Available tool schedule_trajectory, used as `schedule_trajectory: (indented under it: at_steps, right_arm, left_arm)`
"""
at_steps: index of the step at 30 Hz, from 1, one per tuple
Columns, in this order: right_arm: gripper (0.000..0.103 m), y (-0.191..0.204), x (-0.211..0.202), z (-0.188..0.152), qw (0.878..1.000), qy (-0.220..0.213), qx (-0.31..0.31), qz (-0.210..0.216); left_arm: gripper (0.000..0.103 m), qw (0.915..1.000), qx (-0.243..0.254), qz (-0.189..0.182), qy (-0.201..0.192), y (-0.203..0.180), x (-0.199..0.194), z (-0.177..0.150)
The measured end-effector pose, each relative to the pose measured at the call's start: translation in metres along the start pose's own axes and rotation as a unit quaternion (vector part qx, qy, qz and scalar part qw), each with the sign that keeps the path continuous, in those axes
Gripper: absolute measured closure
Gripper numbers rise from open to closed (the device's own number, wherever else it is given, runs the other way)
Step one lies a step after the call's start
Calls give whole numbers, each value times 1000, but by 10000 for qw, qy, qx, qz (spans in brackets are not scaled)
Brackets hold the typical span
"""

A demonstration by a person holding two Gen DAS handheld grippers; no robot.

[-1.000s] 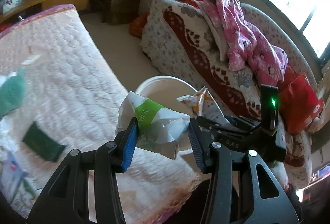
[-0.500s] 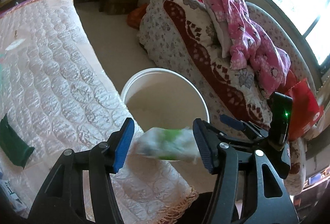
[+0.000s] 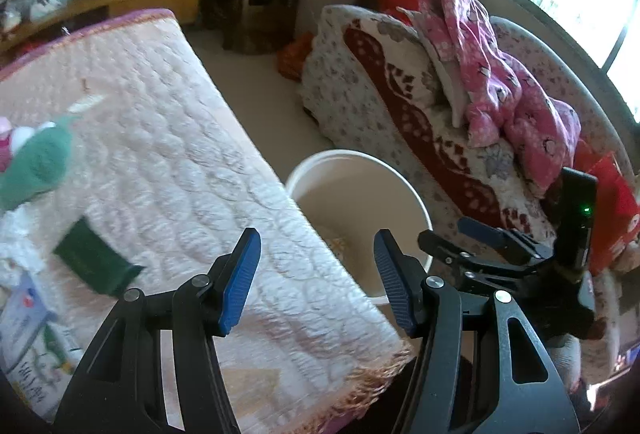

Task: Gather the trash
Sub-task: 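Move both tools back over the bed toward the sponge and dark green packet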

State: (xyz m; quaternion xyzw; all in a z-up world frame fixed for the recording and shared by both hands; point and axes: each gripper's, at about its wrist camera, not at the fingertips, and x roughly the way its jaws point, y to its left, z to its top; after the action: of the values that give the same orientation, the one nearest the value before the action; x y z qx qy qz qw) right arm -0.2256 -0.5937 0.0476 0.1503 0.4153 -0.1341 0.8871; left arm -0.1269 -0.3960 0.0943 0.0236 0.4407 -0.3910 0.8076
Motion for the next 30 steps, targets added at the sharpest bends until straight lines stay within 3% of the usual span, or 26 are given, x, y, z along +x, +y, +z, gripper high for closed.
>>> schedule_trajectory:
  at_steps: [17,30]
  right_arm:
    - [24,108,-44,8,9941,-414,-789,612]
    - [23,205,-30,-8,9811,-93,-1340,1389]
  left_arm:
    - [45,9917,-63,1123,-617,54,-84,-31]
    - [45,9821,-664,1621,-696,134,-155,-73]
